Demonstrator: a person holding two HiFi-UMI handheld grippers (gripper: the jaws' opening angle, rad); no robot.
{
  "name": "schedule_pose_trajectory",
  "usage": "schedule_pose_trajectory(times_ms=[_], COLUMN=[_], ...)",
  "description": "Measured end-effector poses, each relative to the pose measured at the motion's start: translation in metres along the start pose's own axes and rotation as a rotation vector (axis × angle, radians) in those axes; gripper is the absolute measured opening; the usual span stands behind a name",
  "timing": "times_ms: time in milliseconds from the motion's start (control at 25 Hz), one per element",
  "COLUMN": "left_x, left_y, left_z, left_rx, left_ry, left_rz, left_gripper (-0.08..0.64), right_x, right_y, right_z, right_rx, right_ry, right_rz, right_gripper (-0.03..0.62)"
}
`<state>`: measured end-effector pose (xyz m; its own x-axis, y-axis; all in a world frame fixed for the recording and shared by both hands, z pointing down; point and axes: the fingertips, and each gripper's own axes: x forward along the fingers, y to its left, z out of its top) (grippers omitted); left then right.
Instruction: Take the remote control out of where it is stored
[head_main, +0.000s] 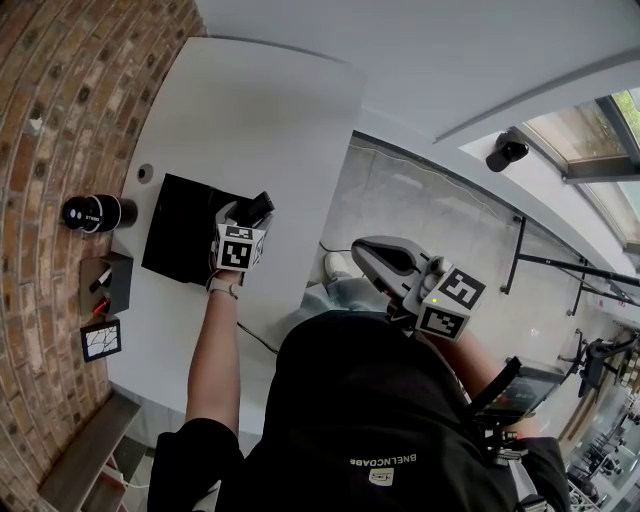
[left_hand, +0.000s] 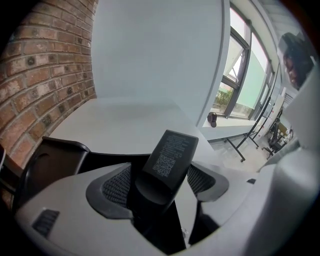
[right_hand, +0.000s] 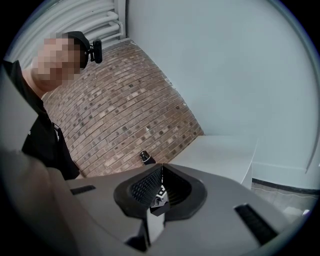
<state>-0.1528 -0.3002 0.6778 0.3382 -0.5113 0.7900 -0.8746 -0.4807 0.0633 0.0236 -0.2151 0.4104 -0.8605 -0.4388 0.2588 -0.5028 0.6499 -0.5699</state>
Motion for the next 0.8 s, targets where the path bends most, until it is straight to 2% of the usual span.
schedule_pose_trajectory(times_ms=[120, 240, 320, 480, 800], left_x=[-0.003, -0.008, -0.011, -0.015, -0.035], left_y=[0.0, 0.003, 0.005, 0.003, 0.008], left_z=[-0.001, 0.002, 0.005, 0.007, 0.015], left_rx=[-0.047, -0.057, -0.053, -0.07, -0.078], left_ry=[-0.003, -0.016, -0.026, -0.035, -0.076], left_rz=[-0.002, 0.018, 0.036, 0.037, 0.093], left_gripper=[0.339, 0.302, 0.216, 0.206, 0.184], right_x=[-0.001, -0.002, -0.001, -0.002, -0.004], right_y=[-0.001, -0.001, 0.0, 0.001, 0.003], right_z=[-0.001, -0.001, -0.002, -0.003, -0.004], right_rx=[0.004, 0.006, 0.008, 0.009, 0.01], right_ry=[-0.002, -0.003, -0.004, -0.006, -0.009], right_rz=[0.002, 0.006, 0.01, 0.017, 0.038], right_gripper=[0.006, 0.006, 0.006, 0.006, 0.006])
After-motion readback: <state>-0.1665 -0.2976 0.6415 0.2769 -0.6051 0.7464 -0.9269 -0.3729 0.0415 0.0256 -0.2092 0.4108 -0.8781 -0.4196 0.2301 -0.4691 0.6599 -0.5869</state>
